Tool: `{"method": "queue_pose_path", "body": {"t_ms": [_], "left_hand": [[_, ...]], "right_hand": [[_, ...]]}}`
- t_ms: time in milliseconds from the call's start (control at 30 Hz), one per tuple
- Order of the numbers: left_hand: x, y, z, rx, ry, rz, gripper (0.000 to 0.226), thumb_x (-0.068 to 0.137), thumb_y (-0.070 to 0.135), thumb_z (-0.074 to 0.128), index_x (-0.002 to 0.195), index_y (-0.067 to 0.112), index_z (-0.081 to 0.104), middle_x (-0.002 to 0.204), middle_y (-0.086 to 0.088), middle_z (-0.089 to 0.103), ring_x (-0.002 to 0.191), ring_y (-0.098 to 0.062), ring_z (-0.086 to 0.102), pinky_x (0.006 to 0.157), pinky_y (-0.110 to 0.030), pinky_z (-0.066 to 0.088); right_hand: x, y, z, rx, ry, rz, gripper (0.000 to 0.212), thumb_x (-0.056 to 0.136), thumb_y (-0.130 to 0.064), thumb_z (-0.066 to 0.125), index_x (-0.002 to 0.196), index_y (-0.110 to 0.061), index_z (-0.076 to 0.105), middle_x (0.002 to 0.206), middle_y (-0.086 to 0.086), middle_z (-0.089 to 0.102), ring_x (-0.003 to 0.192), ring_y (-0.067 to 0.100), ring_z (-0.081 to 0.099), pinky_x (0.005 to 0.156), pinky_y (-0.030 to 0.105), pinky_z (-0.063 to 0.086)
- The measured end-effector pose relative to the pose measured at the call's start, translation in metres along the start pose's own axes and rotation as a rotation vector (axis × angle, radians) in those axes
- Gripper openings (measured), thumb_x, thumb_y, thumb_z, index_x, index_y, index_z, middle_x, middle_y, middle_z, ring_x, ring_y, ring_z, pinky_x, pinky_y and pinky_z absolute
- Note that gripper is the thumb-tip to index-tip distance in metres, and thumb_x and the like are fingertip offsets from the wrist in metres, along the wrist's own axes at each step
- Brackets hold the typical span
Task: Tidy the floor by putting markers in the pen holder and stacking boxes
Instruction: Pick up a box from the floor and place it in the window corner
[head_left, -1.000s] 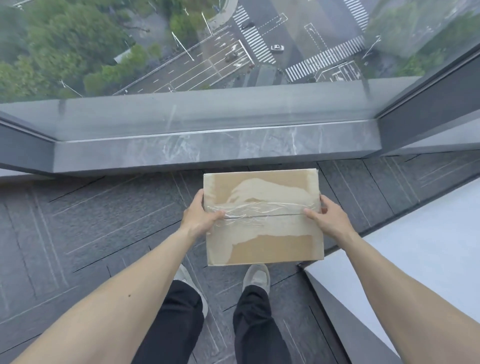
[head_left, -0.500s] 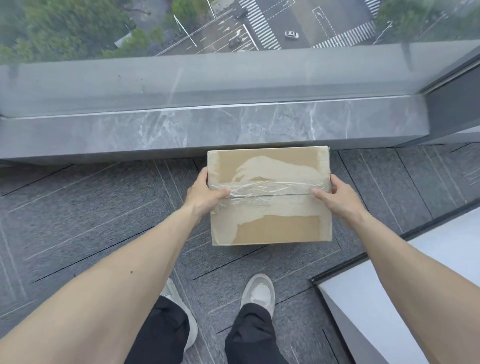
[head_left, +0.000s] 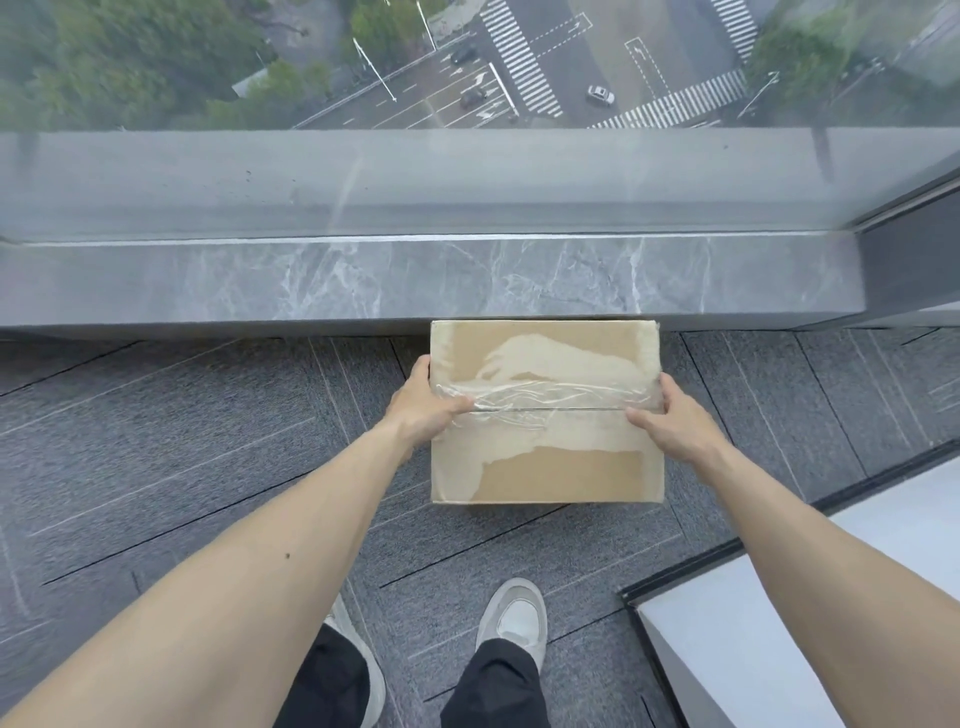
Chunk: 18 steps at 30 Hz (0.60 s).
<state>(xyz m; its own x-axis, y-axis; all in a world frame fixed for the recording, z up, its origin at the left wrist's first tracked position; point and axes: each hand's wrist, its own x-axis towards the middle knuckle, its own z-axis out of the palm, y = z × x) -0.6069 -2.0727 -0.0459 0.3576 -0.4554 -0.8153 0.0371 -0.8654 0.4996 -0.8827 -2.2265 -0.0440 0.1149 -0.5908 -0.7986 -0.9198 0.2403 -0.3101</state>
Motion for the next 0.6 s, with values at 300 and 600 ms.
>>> {"method": "queue_pose_path", "body": {"t_ms": [300, 600], "left_hand": [[-0.089, 0.046, -0.076, -0.028, 0.105, 0.029, 0.067, 0.086, 0.034, 0.072, 0.146, 0.030, 0.042, 0.133, -0.007, 0.056, 0.116, -0.027, 0.058, 0.099, -0.048, 0.051], [-0.303, 0.098, -0.273, -0.149, 0.384, 0.119, 0.012, 0.088, 0.024, 0.068, 0.097, 0.017, 0.069, 0.074, 0.002, 0.064, 0.062, -0.018, 0.060, 0.052, -0.025, 0.049]], "right_hand": [[-0.099, -0.102, -0.029, -0.093, 0.030, -0.119, 0.061, 0.093, -0.029, 0.059, 0.149, -0.022, 0.037, 0.141, 0.015, 0.051, 0.125, 0.030, 0.053, 0.104, 0.044, 0.042], [-0.288, -0.314, -0.047, -0.230, 0.004, -0.445, 0.016, 0.090, -0.029, 0.058, 0.098, -0.021, 0.069, 0.079, 0.002, 0.065, 0.078, 0.026, 0.060, 0.072, 0.032, 0.046]]}}
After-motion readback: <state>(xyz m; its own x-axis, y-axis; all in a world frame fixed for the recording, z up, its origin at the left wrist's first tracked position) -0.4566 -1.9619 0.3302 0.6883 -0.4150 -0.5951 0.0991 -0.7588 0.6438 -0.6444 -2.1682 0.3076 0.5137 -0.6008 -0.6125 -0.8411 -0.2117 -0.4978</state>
